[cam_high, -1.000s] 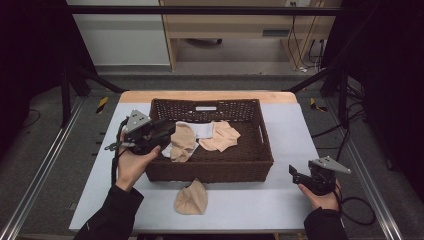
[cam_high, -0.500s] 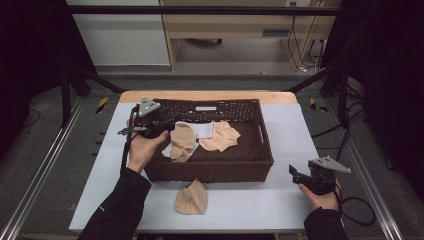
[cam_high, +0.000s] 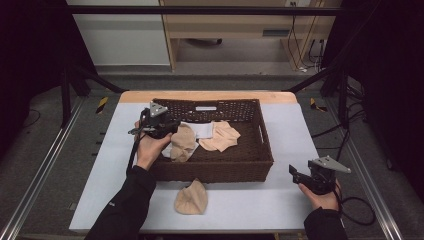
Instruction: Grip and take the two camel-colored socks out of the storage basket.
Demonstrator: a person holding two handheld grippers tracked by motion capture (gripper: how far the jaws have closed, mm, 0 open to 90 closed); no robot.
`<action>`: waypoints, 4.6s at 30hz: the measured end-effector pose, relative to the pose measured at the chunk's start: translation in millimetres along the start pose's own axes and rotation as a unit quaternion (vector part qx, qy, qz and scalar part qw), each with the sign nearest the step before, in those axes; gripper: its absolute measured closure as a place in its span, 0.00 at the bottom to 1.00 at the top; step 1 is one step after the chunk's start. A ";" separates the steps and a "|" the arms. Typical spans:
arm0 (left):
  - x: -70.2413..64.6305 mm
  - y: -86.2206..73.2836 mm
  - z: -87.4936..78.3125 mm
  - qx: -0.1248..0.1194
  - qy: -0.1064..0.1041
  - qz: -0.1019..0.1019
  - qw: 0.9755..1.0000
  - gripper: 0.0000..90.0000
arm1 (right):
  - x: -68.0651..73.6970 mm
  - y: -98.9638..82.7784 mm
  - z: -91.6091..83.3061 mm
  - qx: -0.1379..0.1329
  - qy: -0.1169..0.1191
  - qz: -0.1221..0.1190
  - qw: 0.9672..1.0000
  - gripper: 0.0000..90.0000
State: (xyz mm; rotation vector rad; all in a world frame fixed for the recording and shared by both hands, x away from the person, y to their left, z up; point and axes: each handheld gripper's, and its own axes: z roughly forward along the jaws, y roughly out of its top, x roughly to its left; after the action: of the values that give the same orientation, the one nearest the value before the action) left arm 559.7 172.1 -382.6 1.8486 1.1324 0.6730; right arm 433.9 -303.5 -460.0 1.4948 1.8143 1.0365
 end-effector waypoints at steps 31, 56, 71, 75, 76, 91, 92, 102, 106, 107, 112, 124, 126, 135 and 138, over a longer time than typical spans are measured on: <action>4.0 -28.7 30.7 0.103 0.022 0.014 0.994 0.52 | 1.5 -0.4 0.1 0.001 0.002 -0.003 1.000 0.31; -2.3 -30.7 33.7 0.154 -0.030 0.012 0.987 0.77 | 1.9 -0.4 -0.4 0.002 0.005 -0.002 1.000 0.32; -2.9 -25.0 21.3 0.104 -0.051 0.014 0.993 0.95 | 1.7 -0.2 -0.7 0.001 0.004 -0.003 1.000 0.32; -1.7 -22.5 14.9 0.063 -0.058 0.005 0.996 0.95 | 1.3 -0.2 -0.8 0.001 0.004 -0.003 1.000 0.32; -1.5 -21.6 13.6 0.055 -0.060 0.005 0.997 0.95 | 1.2 -0.2 -0.9 0.001 0.004 -0.003 1.000 0.32; -5.4 6.9 -20.4 -0.077 -0.071 -0.015 0.994 0.96 | 0.4 -0.1 -0.6 0.000 0.003 -0.002 1.000 0.32; -6.8 9.4 -23.8 -0.085 -0.073 -0.016 0.994 0.96 | 0.3 -0.2 -0.6 0.000 0.003 -0.002 1.000 0.32; -18.2 24.2 -58.4 -0.127 -0.101 -0.018 0.986 0.96 | 0.4 -0.2 -0.9 -0.001 0.002 -0.002 1.000 0.32; -22.2 25.2 -72.0 -0.137 -0.116 -0.013 0.984 0.96 | 0.2 -0.3 -0.6 0.000 0.002 -0.003 1.000 0.32; -23.4 25.1 -75.8 -0.138 -0.121 -0.011 0.983 0.96 | 0.2 -0.2 -0.8 -0.001 0.002 -0.003 1.000 0.32; -29.4 24.6 -95.8 -0.148 -0.135 0.002 0.980 0.96 | 0.2 -0.4 -1.1 0.000 0.000 -0.002 1.000 0.32; -46.2 15.8 -140.6 -0.168 -0.164 0.030 0.972 0.96 | 0.1 -0.5 -1.8 -0.002 -0.001 -0.005 1.000 0.33; -48.6 13.3 -148.2 -0.169 -0.170 0.035 0.970 0.96 | 0.2 -0.5 -1.6 -0.002 -0.001 -0.006 1.000 0.33; -59.2 -1.3 -163.5 -0.163 -0.191 0.052 0.966 0.96 | 0.2 -0.7 -2.1 -0.002 -0.002 -0.006 1.000 0.33; -64.1 -11.1 -166.5 -0.156 -0.203 0.060 0.965 0.96 | 0.6 -0.7 -2.3 -0.001 0.000 -0.005 1.000 0.33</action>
State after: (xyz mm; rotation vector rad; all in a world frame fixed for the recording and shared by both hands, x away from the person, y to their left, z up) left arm 396.6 180.7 -310.1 1.6902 0.6127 0.4756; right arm 431.5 -303.4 -459.3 1.4827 1.8183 1.0338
